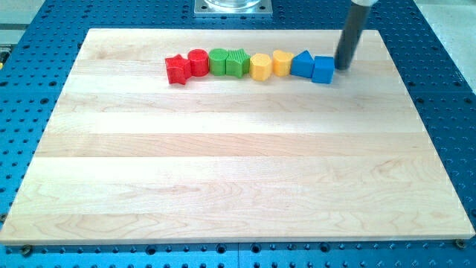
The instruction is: Separate the yellow heart from the horizontal line of blocks
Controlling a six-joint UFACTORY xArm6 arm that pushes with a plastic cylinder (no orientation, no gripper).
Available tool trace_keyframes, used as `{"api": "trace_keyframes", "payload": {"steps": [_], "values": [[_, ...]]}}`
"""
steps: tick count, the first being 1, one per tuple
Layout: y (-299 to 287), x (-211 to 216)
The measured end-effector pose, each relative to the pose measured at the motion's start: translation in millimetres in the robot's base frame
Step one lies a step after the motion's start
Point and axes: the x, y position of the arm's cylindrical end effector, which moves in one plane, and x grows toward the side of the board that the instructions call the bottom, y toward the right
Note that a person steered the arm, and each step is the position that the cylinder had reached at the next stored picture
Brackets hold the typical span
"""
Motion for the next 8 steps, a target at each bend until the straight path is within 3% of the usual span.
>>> {"api": "trace_keyframes", "payload": {"steps": [1, 2, 4, 6, 8], "values": [[-59.2, -29.2], [-89.2, -19.0], [-88.4, 51.9], [-91.5, 63.0], [-142.3, 89.1]]}}
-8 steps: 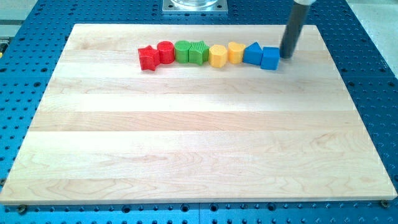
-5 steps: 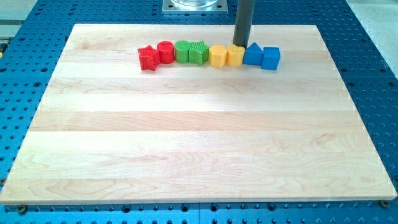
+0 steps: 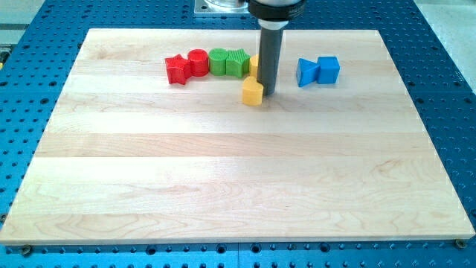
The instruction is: Separate the yellow heart from the horizontal line of blocks
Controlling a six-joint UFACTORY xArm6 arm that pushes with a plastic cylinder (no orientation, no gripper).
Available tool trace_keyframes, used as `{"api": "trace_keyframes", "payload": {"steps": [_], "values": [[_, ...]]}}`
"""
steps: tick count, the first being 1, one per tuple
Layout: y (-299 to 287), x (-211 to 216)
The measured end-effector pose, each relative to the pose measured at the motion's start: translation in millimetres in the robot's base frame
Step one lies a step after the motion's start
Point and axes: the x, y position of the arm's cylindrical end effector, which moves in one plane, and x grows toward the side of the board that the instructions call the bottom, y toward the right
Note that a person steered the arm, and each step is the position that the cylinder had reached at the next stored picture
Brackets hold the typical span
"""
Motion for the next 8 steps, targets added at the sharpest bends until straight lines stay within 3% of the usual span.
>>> {"api": "trace_keyframes", "payload": {"steps": [3, 4, 7, 8], "values": [[-78.7, 31.5], [-66.0, 44.7], [130.4, 64.8], [201.8, 13.4]]}}
